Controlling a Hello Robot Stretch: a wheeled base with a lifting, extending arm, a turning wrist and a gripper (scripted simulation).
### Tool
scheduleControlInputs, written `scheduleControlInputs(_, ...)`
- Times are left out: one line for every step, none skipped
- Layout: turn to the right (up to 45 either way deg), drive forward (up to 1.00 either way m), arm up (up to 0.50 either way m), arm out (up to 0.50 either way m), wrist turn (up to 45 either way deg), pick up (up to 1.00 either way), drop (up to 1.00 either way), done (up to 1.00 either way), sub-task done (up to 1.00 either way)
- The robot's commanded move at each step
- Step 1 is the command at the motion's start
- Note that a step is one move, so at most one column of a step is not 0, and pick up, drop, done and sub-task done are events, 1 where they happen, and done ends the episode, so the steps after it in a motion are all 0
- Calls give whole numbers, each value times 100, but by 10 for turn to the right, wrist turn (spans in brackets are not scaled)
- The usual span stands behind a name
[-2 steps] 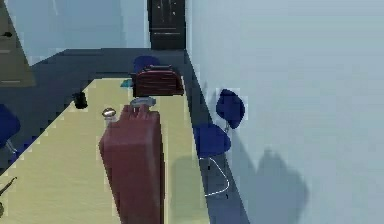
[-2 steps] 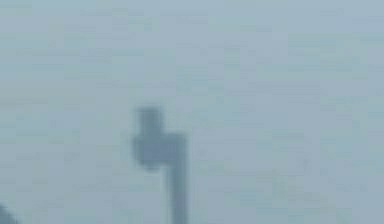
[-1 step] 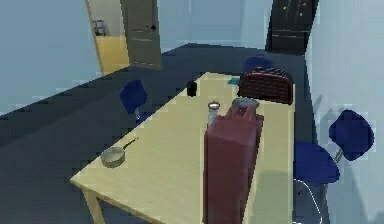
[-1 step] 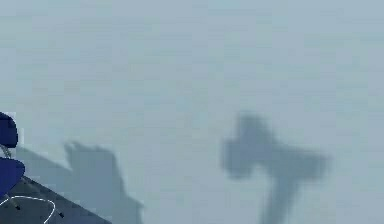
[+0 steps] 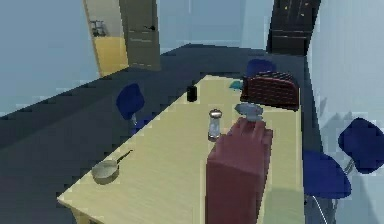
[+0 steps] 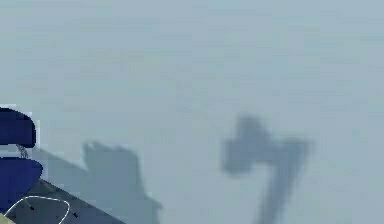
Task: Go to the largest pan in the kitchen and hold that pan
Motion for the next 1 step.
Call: scheduleControlInputs(-450,0,0,0,0,0,0,0,0)
